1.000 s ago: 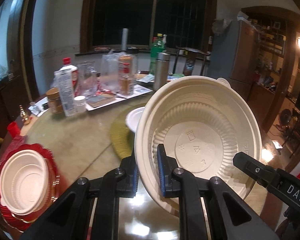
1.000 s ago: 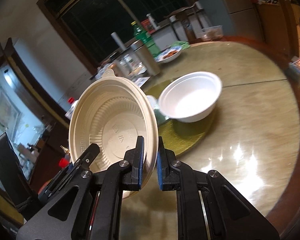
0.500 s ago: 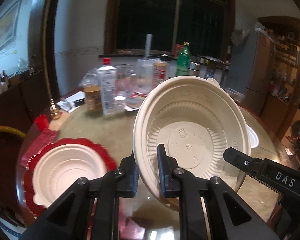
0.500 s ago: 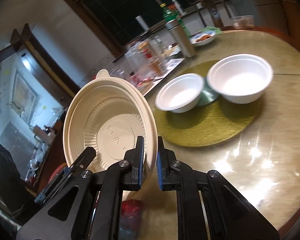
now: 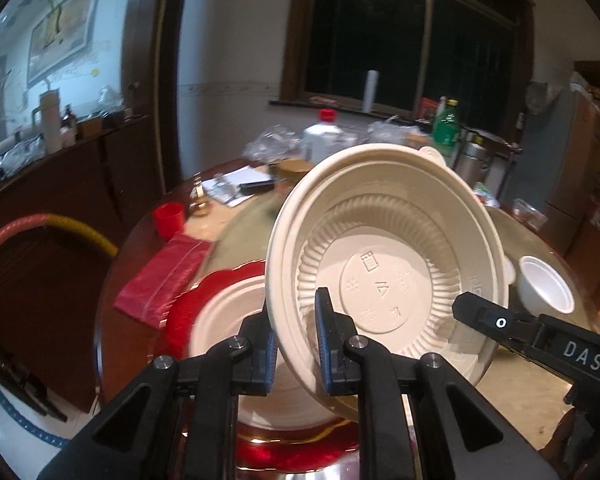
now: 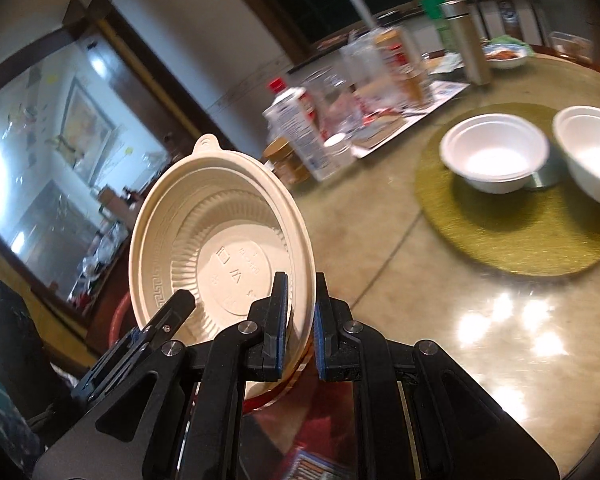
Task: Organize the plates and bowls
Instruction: 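Lower the beige bowl into the first beige bowl and open the right tool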
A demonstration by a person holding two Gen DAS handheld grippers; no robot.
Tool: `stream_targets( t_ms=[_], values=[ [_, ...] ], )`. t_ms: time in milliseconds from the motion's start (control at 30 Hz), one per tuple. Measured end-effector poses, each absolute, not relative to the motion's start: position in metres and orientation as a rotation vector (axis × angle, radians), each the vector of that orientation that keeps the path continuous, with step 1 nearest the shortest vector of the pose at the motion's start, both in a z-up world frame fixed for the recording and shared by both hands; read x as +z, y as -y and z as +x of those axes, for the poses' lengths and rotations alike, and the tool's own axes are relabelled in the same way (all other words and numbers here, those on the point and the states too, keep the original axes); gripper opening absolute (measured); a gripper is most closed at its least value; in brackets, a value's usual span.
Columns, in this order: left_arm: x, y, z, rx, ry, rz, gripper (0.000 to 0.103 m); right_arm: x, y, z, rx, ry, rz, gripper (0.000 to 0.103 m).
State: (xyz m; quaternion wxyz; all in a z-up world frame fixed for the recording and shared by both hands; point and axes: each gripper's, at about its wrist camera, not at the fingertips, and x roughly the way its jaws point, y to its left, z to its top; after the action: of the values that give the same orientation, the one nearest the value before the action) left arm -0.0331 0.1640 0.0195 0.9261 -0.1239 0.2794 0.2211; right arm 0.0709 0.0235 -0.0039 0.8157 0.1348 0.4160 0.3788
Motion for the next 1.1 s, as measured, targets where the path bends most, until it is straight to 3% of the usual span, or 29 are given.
stream_targets(
  t_ms=[1100],
  values=[
    [-0.013,-0.208,-0.047,0.507,-0.723,-0.306,0.018,-0.028,-0.091,0.058,0.867,-1.067,0.108,0.011]
  ],
)
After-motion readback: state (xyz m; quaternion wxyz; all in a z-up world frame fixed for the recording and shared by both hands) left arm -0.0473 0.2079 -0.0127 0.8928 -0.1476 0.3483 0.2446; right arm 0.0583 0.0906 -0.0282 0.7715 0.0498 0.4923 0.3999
